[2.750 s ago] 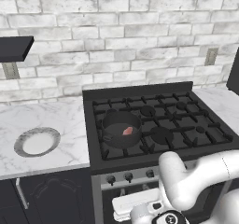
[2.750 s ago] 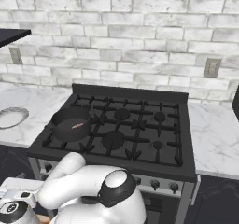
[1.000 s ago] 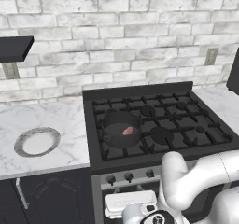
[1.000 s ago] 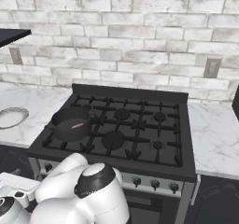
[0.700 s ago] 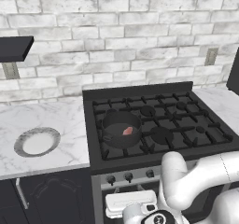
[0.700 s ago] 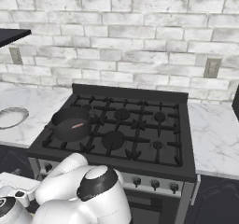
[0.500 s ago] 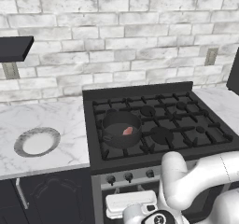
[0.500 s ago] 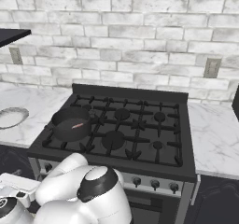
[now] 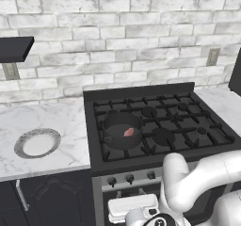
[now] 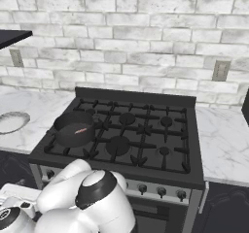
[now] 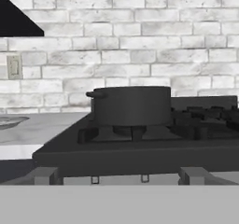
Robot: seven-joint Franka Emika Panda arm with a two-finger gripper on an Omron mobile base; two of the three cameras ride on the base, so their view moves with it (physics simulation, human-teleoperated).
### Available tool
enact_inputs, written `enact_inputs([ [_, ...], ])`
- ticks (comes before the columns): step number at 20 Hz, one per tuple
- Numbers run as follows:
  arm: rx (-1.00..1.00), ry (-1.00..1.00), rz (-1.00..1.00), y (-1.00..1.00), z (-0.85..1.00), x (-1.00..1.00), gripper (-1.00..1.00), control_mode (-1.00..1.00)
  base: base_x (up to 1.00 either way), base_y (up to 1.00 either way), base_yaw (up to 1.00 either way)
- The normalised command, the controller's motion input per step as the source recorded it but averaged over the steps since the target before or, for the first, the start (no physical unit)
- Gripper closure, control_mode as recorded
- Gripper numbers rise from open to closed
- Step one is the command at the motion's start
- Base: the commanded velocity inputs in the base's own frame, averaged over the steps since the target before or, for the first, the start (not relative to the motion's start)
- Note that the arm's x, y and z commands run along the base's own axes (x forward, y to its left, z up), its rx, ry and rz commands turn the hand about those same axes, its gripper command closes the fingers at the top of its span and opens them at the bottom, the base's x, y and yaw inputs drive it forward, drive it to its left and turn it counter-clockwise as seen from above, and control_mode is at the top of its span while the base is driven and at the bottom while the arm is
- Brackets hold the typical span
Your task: Retrieve the frozen meat and place it in the pot on a burner. Then turn the burner on.
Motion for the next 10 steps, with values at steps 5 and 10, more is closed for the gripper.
enact_inputs([
  [5, 0.00, -0.01, 0.00, 0.00, -0.25, 0.00, -1.00, -1.00, 0.00, 0.00, 0.00],
  [10, 0.00, 0.00, 0.00, 0.00, -0.27, 0.00, -1.00, -1.00, 0.00, 0.00, 0.00],
])
